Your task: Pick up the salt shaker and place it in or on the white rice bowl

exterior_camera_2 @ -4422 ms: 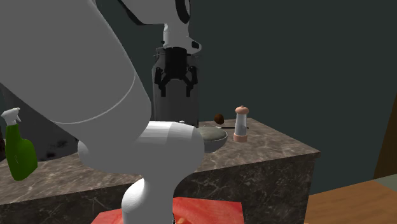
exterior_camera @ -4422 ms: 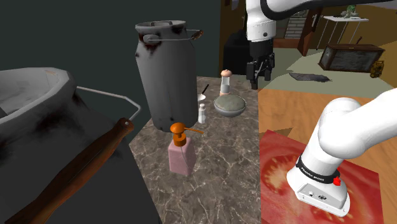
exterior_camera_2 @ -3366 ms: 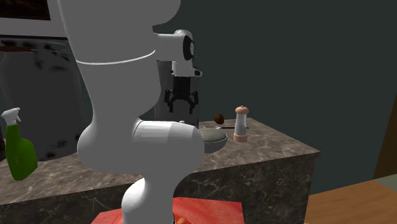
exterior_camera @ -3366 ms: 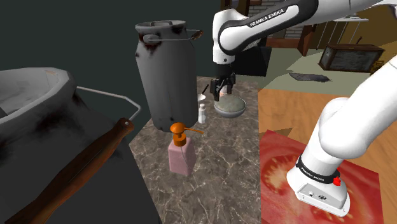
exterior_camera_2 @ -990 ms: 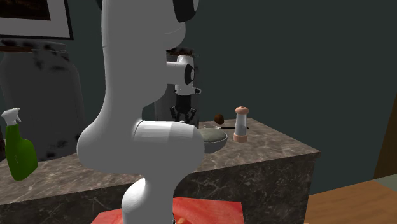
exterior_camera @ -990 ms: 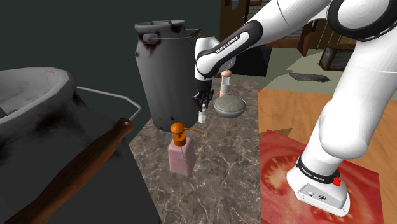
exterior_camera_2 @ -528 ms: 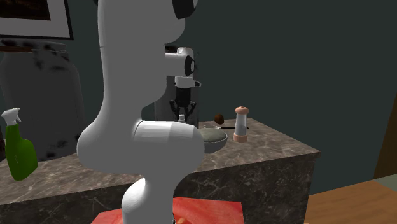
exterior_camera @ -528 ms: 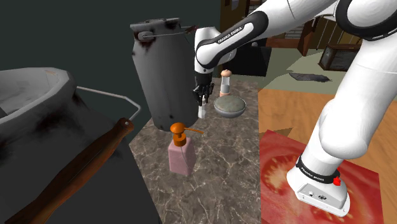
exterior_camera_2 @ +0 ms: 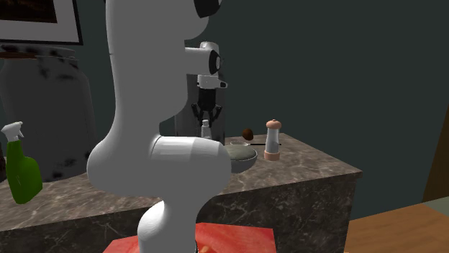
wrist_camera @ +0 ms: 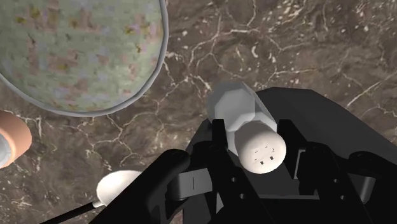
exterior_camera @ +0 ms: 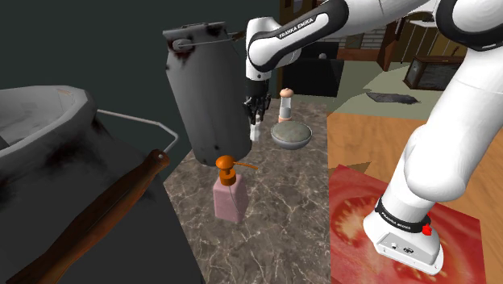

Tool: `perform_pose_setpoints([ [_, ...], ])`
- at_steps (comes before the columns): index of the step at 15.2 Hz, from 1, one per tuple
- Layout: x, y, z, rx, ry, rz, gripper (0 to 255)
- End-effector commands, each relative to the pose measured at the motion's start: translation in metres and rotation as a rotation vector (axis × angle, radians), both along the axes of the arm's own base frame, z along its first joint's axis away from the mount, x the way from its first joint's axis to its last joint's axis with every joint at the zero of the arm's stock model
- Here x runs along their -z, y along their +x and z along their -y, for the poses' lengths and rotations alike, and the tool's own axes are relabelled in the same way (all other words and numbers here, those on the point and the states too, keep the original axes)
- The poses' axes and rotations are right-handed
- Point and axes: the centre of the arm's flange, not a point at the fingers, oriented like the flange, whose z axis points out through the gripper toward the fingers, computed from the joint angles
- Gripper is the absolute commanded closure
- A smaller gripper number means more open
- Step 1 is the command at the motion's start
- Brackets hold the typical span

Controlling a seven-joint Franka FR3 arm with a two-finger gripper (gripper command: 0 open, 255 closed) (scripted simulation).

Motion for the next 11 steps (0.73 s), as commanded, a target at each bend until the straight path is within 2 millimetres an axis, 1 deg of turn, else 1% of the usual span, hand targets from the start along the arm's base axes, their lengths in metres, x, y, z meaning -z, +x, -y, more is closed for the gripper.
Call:
perform_pose_setpoints([
  [1,-0.013,0.0,-0.001,-0.001,0.0,0.006,255],
  [11,-0.066,0.0,-0.001,-0.001,0.0,0.006,255],
])
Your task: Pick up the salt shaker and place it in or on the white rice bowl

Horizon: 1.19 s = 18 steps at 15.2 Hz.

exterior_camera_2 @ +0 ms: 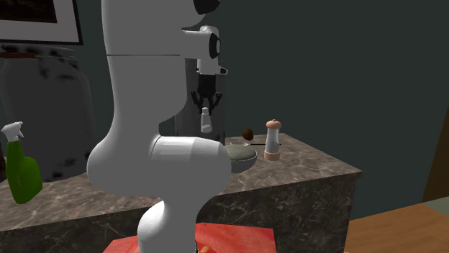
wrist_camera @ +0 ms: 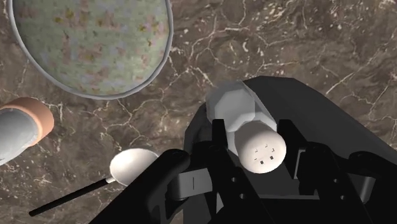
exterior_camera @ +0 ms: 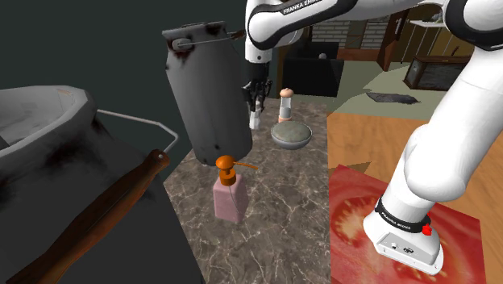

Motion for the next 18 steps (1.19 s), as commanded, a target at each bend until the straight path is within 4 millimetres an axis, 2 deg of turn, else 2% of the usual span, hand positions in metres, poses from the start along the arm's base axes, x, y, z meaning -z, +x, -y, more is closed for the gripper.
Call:
perform_pose_setpoints([
  [1,-0.014,0.001,-0.001,-0.002,0.0,0.006,255],
  [5,-0.033,0.001,-0.001,-0.002,0.0,0.006,255],
  [18,-0.071,-0.084,0.144,-0.002,0.0,0.006,255],
])
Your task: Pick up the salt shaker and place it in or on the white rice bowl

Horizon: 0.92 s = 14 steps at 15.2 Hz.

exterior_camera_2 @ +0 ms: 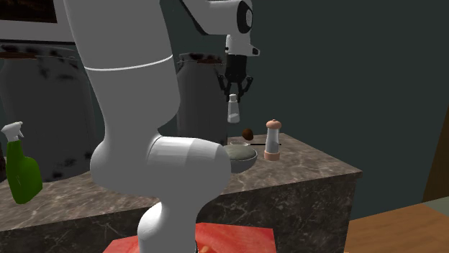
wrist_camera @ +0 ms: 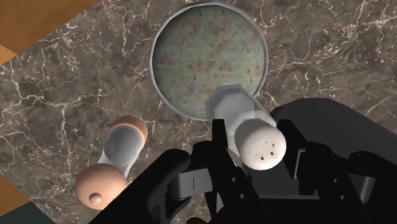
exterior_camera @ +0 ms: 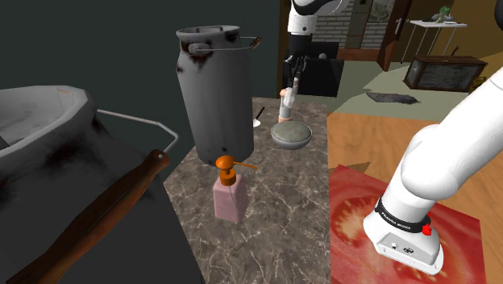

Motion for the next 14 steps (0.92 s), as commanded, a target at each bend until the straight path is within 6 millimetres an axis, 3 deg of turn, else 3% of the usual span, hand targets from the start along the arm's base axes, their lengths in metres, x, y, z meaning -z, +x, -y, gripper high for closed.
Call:
perform_pose_setpoints([
  [1,0.002,-0.004,0.013,-0.001,0.0,0.0,255],
  [14,0.071,-0.004,0.013,-0.001,0.0,0.0,255],
])
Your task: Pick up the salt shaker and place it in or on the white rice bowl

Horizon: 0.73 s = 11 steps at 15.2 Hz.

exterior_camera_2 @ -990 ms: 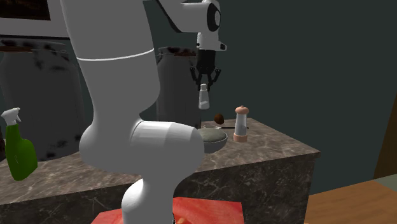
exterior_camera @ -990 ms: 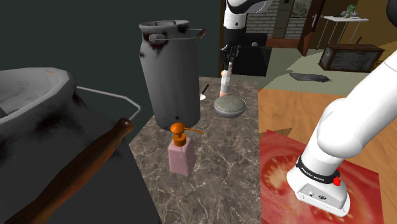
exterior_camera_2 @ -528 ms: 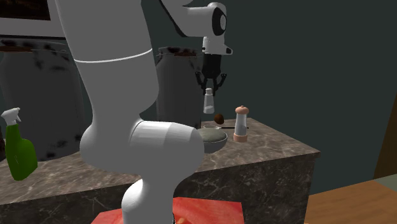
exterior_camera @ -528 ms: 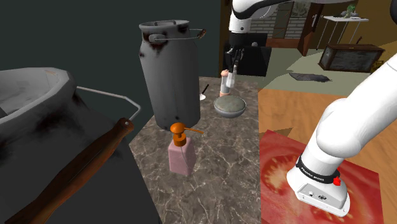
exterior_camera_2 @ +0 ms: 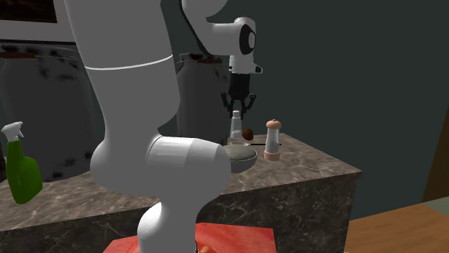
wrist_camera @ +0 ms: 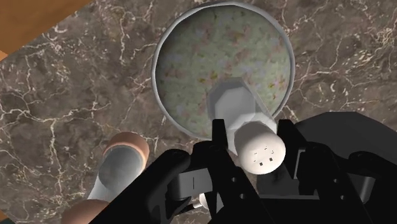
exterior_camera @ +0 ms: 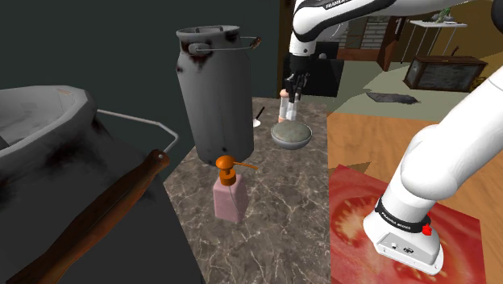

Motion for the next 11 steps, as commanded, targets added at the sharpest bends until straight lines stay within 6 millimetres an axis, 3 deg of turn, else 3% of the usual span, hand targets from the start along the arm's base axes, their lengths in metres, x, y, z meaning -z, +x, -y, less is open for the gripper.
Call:
perform_pose_setpoints([
  [1,0.011,-0.001,0.0,0.0,0.0,0.001,255],
  [6,0.037,-0.001,0.0,0.0,0.0,0.001,255],
  [11,0.039,-0.001,0.0,0.0,0.0,0.001,255],
])
